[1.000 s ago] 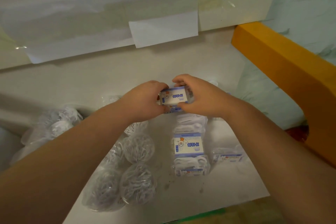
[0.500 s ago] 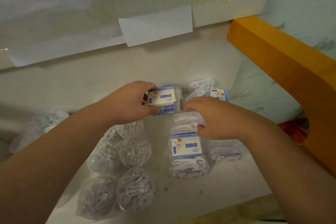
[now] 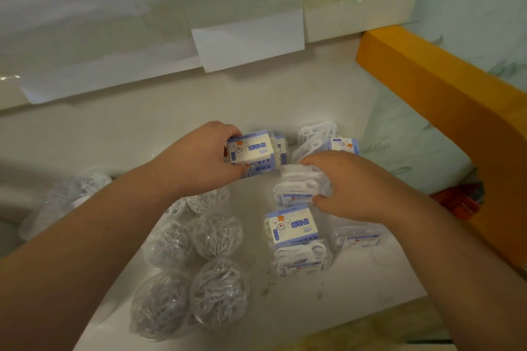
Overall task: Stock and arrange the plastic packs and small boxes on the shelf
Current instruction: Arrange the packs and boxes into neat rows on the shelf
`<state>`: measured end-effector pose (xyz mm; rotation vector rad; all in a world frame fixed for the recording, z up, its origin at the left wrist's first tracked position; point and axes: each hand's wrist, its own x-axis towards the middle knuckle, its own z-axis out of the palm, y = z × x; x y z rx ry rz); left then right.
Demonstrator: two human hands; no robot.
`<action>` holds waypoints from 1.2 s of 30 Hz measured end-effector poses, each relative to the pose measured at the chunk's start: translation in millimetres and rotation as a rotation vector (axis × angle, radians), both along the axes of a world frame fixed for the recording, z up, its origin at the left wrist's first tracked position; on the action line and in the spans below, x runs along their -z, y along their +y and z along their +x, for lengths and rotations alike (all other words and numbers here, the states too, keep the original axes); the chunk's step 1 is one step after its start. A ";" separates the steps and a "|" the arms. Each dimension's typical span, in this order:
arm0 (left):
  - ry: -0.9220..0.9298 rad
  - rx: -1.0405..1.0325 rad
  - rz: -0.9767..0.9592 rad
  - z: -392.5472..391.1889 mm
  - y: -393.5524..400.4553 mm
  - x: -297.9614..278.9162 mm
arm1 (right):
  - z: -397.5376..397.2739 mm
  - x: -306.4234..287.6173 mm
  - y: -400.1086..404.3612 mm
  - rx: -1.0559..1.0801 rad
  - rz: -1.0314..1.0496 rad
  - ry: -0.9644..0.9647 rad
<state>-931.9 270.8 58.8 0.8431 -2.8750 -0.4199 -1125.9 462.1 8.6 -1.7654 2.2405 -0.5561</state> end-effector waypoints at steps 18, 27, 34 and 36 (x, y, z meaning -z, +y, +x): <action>-0.324 0.069 -0.128 -30.0 28.5 36.5 | 15.0 11.3 77.4 0.331 -0.137 -0.071; -0.260 0.330 -0.174 -24.5 68.4 2.1 | 9.6 25.4 72.0 0.268 -0.022 -0.176; -0.311 0.410 -0.160 -13.7 98.3 22.8 | 18.0 24.4 82.4 0.241 -0.063 -0.129; -0.297 0.399 -0.185 -13.8 95.1 26.4 | 22.2 22.5 92.9 0.218 -0.068 -0.064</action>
